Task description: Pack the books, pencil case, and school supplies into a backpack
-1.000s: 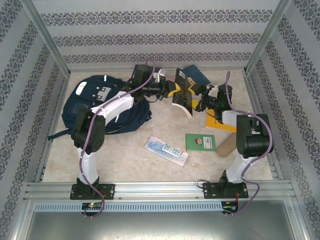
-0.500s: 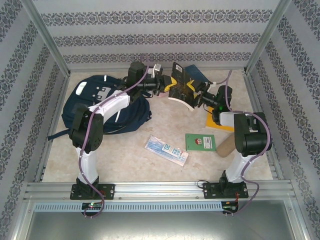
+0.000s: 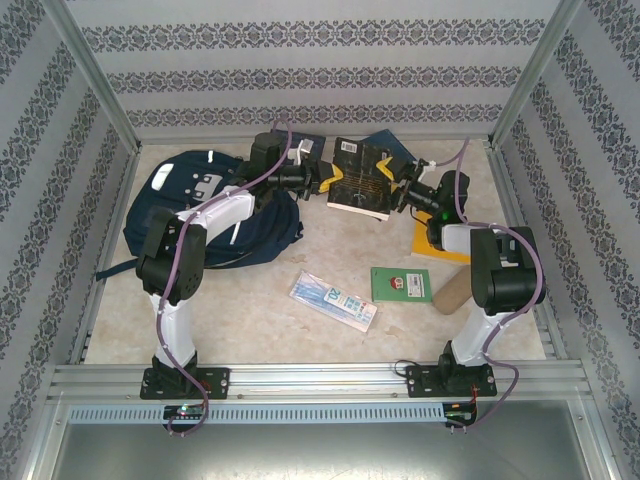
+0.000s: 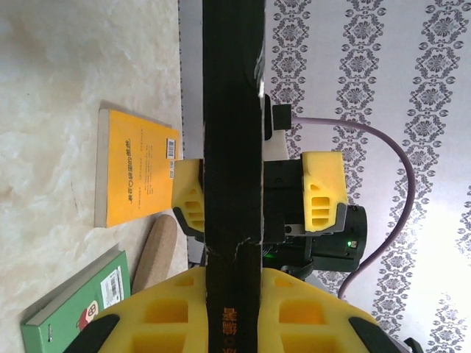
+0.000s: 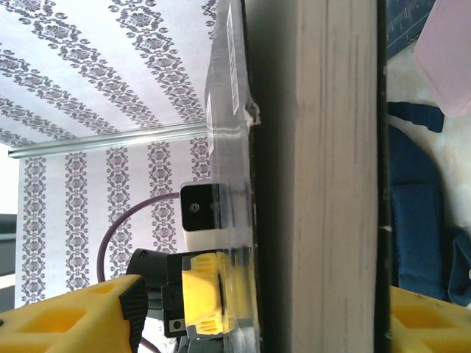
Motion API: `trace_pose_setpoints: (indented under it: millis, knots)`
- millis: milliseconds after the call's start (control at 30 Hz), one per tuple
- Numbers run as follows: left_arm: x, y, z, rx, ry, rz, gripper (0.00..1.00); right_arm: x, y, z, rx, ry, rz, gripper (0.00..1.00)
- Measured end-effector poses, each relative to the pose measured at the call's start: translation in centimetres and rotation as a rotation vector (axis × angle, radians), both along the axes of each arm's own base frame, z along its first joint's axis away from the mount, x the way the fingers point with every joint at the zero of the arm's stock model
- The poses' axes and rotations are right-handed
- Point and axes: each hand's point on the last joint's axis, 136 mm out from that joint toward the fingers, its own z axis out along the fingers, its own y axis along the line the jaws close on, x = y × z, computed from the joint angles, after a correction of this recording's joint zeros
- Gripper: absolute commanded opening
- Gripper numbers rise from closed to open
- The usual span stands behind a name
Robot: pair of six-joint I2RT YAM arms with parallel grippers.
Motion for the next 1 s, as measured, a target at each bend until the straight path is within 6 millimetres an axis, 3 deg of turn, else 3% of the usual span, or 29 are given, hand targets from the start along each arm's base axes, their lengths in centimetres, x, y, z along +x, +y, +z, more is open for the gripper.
trace_pose_setpoints:
  millis: [133, 300, 467, 600, 767, 1000]
  knots:
    - [0.3, 0.0, 1.5, -0.029, 0.0, 0.0, 0.0, -0.1, 1.0, -0.4, 0.003, 0.007, 0.013, 0.73]
    - [1.5, -0.2, 5.9, -0.097, -0.059, 0.026, 0.0, -0.6, 4.0, -0.3, 0.016, 0.001, 0.072, 0.79]
    - [2.2, -0.1, 7.2, -0.125, -0.058, 0.042, 0.0, 0.1, 3.9, 1.2, 0.044, -0.046, 0.049, 0.78]
    - [2.3, 0.0, 6.9, -0.124, -0.05, 0.049, 0.0, 0.2, 3.9, 1.2, 0.051, -0.043, 0.048, 0.74]
    - [2.0, 0.3, 4.3, -0.102, -0.01, 0.06, 0.0, 0.4, 2.7, 1.1, 0.05, -0.037, 0.046, 0.65]
    - [1.2, 1.4, 1.0, -0.025, 0.017, 0.06, 0.0, 0.6, 1.1, 1.0, 0.055, -0.02, 0.037, 0.25]
